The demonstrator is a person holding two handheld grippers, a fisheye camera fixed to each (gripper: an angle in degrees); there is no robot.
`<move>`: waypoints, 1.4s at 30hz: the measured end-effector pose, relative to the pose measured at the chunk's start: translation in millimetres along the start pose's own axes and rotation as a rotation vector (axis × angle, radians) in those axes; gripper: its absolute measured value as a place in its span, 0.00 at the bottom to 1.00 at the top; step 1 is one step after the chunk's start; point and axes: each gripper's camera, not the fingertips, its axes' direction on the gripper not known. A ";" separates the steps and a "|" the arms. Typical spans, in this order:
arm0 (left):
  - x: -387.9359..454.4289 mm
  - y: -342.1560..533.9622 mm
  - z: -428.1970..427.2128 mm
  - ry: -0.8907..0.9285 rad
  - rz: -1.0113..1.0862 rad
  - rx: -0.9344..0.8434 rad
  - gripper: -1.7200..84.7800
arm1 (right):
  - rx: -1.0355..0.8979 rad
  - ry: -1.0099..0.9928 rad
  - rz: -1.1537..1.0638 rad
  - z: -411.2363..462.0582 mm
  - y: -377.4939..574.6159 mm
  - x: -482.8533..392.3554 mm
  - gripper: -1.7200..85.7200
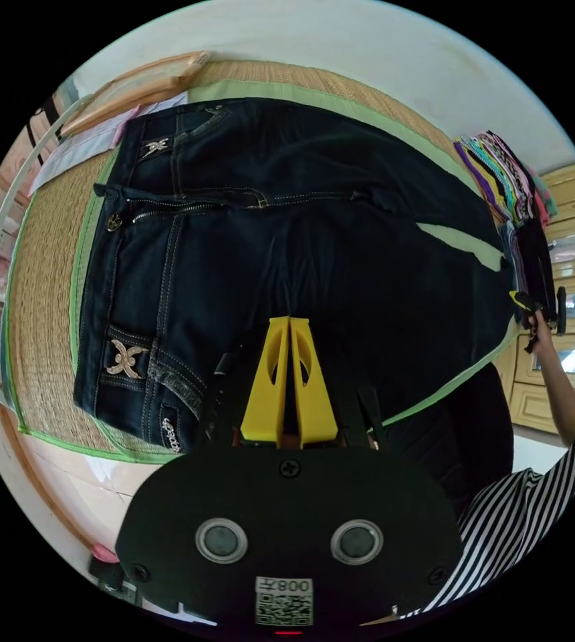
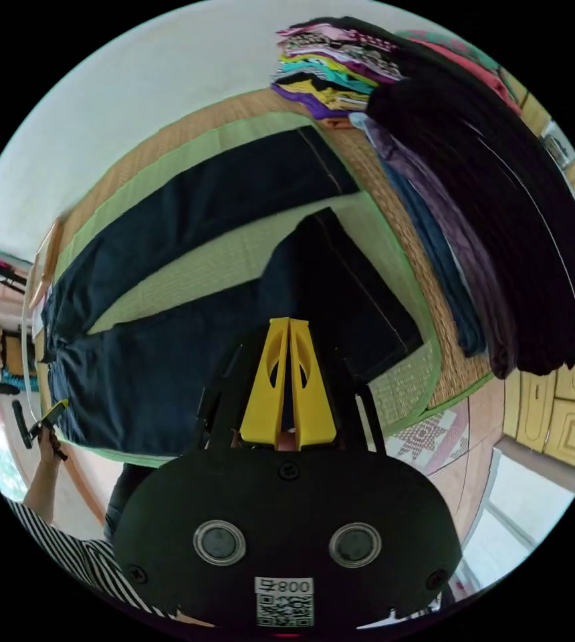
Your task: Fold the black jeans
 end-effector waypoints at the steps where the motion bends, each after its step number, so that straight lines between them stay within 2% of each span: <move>1: 1.9 0.2 0.3 -0.011 0.016 -0.005 0.02 | 0.010 -0.013 0.016 -1.0 1.3 2.3 0.01; 6: 6.2 7.5 1.3 -0.024 -0.012 0.011 0.02 | 0.130 -0.087 0.110 -21.0 22.0 16.3 0.01; 10: 11.3 11.1 2.4 -0.032 -0.048 0.019 0.02 | 0.053 -0.043 0.108 -3.8 26.2 24.2 0.01; 12: 15.2 11.1 2.6 -0.046 -0.047 0.010 0.02 | -0.042 0.043 0.076 14.8 28.9 24.2 0.01; 16: 26.3 10.1 3.5 -0.090 -0.033 -0.014 0.02 | -0.040 0.135 0.076 9.5 49.3 26.6 0.01; 22: 39.5 14.4 4.0 -0.121 -0.063 -0.005 0.02 | -0.016 0.059 0.197 -2.3 87.4 50.3 0.01; 25: 44.8 15.3 3.2 -0.122 -0.083 -0.022 0.02 | 0.031 0.066 0.153 -13.4 88.8 32.9 0.01; 28: 51.1 17.8 2.8 -0.134 -0.085 -0.043 0.02 | 0.116 -0.057 0.040 -24.6 84.7 -6.3 0.01; 33: 61.9 23.5 4.1 -0.158 -0.073 -0.056 0.02 | 0.003 -0.080 -0.248 12.1 65.5 -99.3 0.01; 35: 65.4 28.9 3.9 -0.158 -0.064 -0.063 0.02 | -0.082 0.008 -0.270 33.8 65.3 -111.5 0.01; 36: 65.6 30.8 3.6 -0.153 -0.068 -0.062 0.02 | -0.040 -0.014 -0.258 31.8 69.3 -111.8 0.01; 42: 69.6 42.0 1.6 -0.100 -0.107 -0.067 0.02 | -0.058 -0.144 -0.177 37.0 80.5 -97.8 0.02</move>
